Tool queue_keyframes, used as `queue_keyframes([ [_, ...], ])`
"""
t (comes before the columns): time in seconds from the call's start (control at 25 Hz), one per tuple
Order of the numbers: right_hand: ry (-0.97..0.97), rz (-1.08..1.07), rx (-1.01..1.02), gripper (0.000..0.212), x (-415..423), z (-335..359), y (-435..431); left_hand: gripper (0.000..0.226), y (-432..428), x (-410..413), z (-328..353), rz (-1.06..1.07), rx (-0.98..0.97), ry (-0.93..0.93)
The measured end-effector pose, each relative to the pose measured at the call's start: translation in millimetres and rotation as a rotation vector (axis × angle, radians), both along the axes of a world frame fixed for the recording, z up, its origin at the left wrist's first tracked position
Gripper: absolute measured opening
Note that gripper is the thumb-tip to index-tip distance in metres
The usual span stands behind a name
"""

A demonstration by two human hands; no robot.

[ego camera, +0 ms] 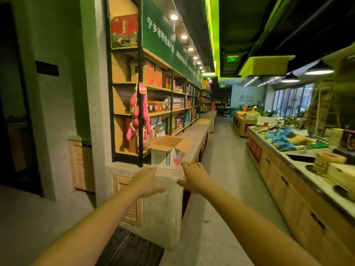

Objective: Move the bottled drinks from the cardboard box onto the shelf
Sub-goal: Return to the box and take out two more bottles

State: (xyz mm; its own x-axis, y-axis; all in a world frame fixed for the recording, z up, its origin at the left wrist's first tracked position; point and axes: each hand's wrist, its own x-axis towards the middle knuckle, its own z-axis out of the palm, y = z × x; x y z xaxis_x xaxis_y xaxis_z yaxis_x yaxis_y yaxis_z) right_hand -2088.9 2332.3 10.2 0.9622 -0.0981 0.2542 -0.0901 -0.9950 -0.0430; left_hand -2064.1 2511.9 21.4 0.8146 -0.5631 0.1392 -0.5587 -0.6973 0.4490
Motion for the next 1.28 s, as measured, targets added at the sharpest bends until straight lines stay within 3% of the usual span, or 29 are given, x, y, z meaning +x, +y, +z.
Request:
queue_keyframes([
  [0.32, -0.035, -0.093, -0.046, 0.065, 138.7, -13.0, -157.5, 0.066, -177.9, 173.4, -13.7, -0.053, 0.111, -0.111],
  [0.52, -0.022, -0.192, -0.038, 0.06, 241.8, -7.4, -248.3, 0.081, -281.7, 311.7, -10.7, -0.159, 0.15, -0.178],
  [0.84, 0.025, -0.354, 0.035, 0.06, 371.0, -16.1, -411.4, 0.078, -450.8, 463.4, -14.2, -0.298, 0.225, -0.214],
  [1.28, 0.027, -0.18, -0.057, 0.058, 605.8, -12.8, -644.9, 0.079, -667.9, 676.1, -24.9, -0.089, 0.218, -0.238],
])
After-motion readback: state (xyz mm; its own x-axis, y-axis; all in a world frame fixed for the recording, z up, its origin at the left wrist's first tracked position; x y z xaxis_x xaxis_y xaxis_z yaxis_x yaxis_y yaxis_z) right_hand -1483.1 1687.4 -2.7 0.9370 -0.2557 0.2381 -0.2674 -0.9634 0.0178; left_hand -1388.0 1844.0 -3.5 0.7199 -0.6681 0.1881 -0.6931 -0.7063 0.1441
